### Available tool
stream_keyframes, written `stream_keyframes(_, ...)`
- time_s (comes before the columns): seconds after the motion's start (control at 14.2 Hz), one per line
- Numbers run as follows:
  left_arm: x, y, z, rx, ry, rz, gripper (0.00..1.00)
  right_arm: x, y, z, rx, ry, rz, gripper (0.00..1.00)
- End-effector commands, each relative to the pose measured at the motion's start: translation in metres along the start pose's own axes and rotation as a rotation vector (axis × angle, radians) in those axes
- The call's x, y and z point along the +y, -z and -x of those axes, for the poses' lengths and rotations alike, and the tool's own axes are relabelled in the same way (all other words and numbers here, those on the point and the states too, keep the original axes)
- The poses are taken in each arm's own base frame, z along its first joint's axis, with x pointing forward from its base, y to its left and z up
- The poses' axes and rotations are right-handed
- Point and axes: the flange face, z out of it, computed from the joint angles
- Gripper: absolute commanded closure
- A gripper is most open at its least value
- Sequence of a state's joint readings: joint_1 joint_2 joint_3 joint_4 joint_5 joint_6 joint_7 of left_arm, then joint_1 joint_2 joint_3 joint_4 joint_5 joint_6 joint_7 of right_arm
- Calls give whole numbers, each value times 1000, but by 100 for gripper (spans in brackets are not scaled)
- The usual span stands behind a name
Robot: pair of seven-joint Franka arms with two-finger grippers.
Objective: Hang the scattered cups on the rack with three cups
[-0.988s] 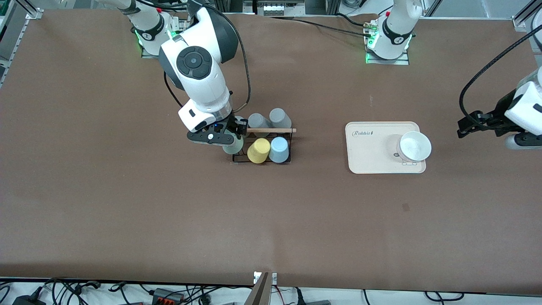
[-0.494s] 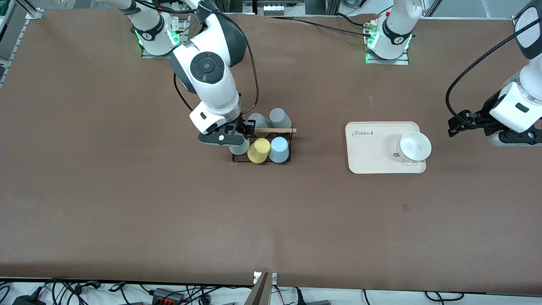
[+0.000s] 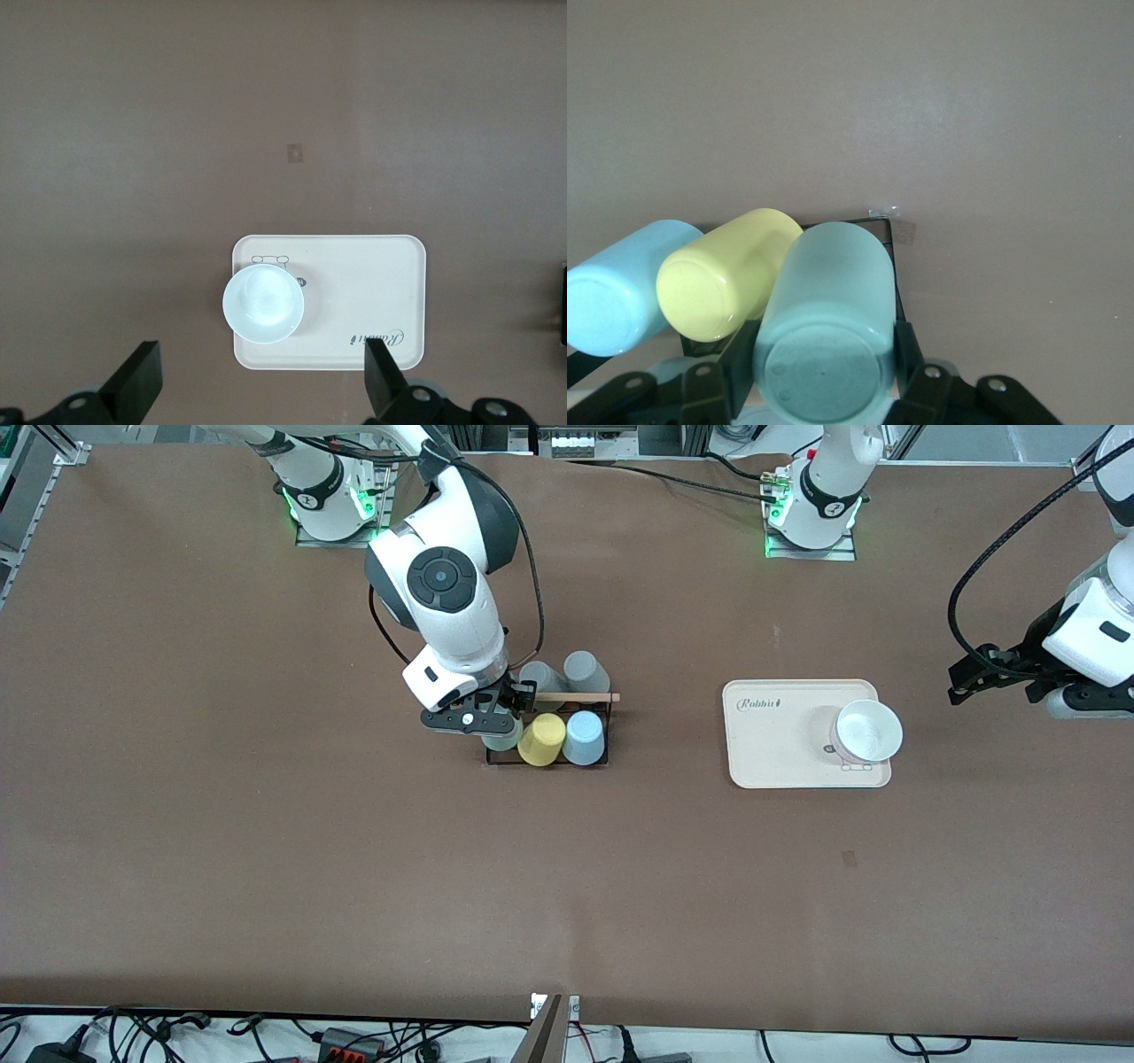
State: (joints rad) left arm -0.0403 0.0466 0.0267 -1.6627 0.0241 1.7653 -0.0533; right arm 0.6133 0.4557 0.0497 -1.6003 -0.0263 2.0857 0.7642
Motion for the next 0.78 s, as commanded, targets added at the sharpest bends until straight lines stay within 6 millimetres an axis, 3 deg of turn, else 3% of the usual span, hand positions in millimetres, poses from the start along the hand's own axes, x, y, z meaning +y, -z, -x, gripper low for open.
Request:
stream_keyframes(0.0,-1,5,4,-19,-20,5,0,-5,-10,8,5,22,0,78)
stream_keyframes(0.42,0,7,6,-29,-23,6,0,-3,-31,7,-5,22,13,75)
stream_keyframes(0.56,0,8,7,-27,-23,6,0,-1,-34,8,-7,23,20,62)
stream_keyframes(0.71,0,8,8,-30,-23,6,0,-1,-35,8,-9,20,22,36)
